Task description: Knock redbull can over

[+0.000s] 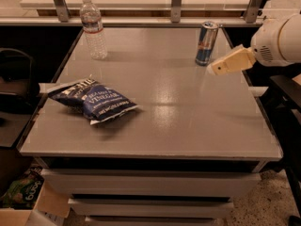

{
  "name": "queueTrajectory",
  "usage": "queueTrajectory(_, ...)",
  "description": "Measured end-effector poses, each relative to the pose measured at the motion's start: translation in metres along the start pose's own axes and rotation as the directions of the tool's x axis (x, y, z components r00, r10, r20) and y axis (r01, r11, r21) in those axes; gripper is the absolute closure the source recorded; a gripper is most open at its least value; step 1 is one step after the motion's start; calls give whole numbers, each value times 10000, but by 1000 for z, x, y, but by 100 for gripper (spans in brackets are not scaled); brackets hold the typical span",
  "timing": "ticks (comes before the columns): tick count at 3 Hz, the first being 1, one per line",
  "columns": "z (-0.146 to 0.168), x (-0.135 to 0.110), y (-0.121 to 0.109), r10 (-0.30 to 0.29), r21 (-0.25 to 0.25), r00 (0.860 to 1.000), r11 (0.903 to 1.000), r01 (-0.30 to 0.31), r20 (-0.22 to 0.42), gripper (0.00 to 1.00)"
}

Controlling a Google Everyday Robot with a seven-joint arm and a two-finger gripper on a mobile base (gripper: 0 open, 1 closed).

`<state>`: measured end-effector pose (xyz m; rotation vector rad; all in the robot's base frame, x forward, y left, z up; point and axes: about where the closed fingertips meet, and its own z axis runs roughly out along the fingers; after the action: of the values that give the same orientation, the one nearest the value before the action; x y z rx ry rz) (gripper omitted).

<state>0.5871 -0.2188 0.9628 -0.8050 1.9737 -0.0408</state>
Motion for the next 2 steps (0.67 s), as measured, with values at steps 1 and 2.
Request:
queueTrajectory(1,26,-18,-13,271,73,9951,9996,-279,952,0)
queueTrajectory(2,57,-30,-19,608,-275,9853,9980,-571,1599,0)
